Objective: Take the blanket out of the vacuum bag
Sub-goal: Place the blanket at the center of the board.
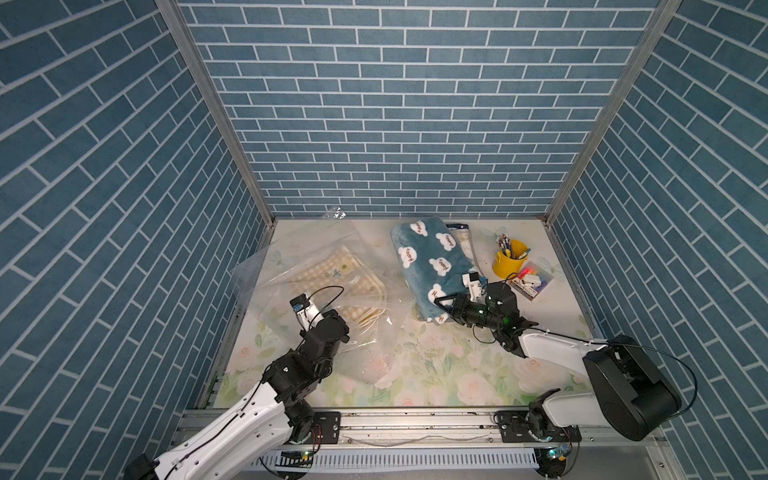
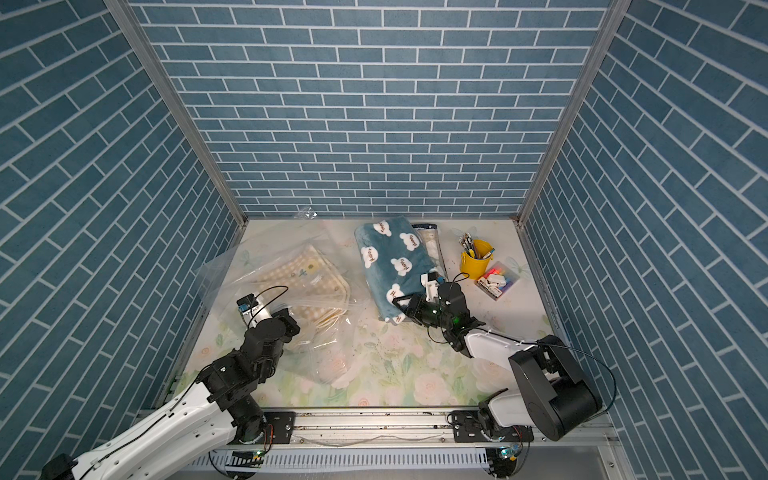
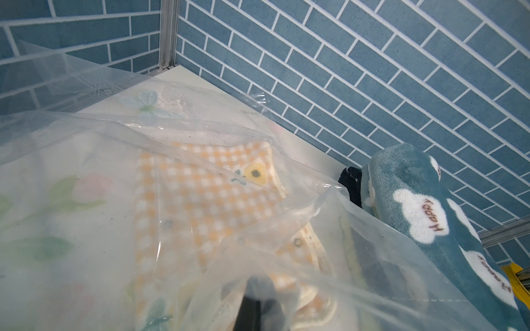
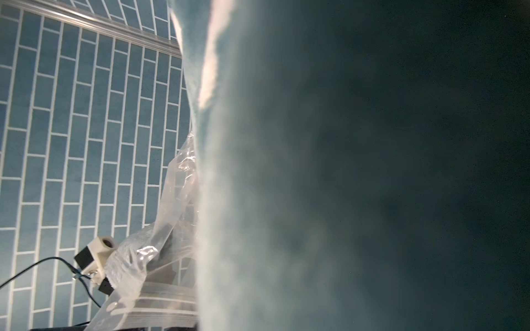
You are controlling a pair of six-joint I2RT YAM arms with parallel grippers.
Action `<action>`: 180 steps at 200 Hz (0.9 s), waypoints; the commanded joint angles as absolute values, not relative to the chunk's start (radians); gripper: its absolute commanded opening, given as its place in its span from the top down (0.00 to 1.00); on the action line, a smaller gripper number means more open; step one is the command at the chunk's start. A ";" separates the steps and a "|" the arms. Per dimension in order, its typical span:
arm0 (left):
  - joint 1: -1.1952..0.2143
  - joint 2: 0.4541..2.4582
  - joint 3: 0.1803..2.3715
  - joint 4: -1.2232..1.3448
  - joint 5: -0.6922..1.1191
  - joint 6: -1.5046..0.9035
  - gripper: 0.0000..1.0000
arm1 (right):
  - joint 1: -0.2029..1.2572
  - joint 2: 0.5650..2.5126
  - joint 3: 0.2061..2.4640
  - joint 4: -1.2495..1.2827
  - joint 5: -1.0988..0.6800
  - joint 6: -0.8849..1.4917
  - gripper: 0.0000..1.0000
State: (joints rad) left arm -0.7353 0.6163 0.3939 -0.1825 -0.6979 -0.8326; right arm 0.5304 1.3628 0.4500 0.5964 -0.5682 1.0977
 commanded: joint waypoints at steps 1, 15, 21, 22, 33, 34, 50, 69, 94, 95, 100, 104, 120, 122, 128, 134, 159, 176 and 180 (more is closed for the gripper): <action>-0.731 0.611 0.412 -0.199 -0.741 -0.817 1.00 | 0.536 1.300 0.426 0.612 -0.606 1.088 0.44; -0.730 0.612 0.425 -0.200 -0.752 -0.805 1.00 | 0.533 1.239 0.405 0.541 -0.602 1.058 0.40; -0.730 0.615 0.432 -0.201 -0.757 -0.802 1.00 | 0.530 1.208 0.402 0.487 -0.594 1.035 0.39; -0.730 0.615 0.434 -0.200 -0.758 -0.802 1.00 | 0.529 1.202 0.401 0.478 -0.592 1.032 0.39; -0.730 0.623 0.442 -0.197 -0.760 -0.795 0.99 | 0.528 1.137 0.394 0.364 -0.558 0.979 0.36; -0.730 0.624 0.443 -0.197 -0.760 -0.794 0.99 | 0.527 1.128 0.395 0.353 -0.553 0.974 0.36; -0.730 0.634 0.455 -0.192 -0.758 -0.786 0.99 | 0.526 1.024 0.392 0.183 -0.491 0.903 0.33; -0.727 0.676 0.466 -0.191 -0.747 -0.782 0.99 | 0.525 0.913 0.384 0.002 -0.439 0.848 0.31; -0.727 0.685 0.469 -0.188 -0.724 -0.777 1.00 | 0.524 0.806 0.393 -0.190 -0.370 0.785 0.31; -0.727 0.685 0.469 -0.188 -0.723 -0.777 1.00 | 0.524 0.803 0.394 -0.196 -0.368 0.783 0.31; -0.727 0.685 0.470 -0.190 -0.719 -0.777 1.00 | 0.524 0.784 0.396 -0.218 -0.363 0.777 0.31; -0.728 0.685 0.473 -0.191 -0.714 -0.775 1.00 | 0.525 0.770 0.396 -0.230 -0.365 0.774 0.32; -0.727 0.685 0.480 -0.206 -0.701 -0.768 1.00 | 0.531 0.713 0.389 -0.254 -0.387 0.772 0.38; -0.727 0.684 0.481 -0.208 -0.699 -0.767 1.00 | 0.533 0.709 0.387 -0.254 -0.391 0.772 0.40; -0.727 0.683 0.484 -0.215 -0.694 -0.763 1.00 | 0.539 0.693 0.384 -0.255 -0.398 0.773 0.44; -0.727 0.681 0.487 -0.220 -0.689 -0.762 1.00 | 0.551 0.680 0.382 -0.255 -0.401 0.775 0.49; -0.727 0.675 0.498 -0.242 -0.662 -0.751 1.00 | 0.606 0.658 0.385 -0.218 -0.408 0.785 0.73; -0.727 0.675 0.501 -0.258 -0.644 -0.749 1.00 | 0.635 0.660 0.402 -0.185 -0.408 0.781 0.80; -0.727 0.675 0.499 -0.261 -0.639 -0.750 1.00 | 0.640 0.661 0.405 -0.178 -0.405 0.781 0.81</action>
State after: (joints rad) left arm -0.7315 0.6827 0.4767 -0.2245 -0.6685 -0.7689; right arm 0.6083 0.6674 0.3912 -0.1974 -0.4103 0.8070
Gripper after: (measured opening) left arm 0.057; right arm 0.224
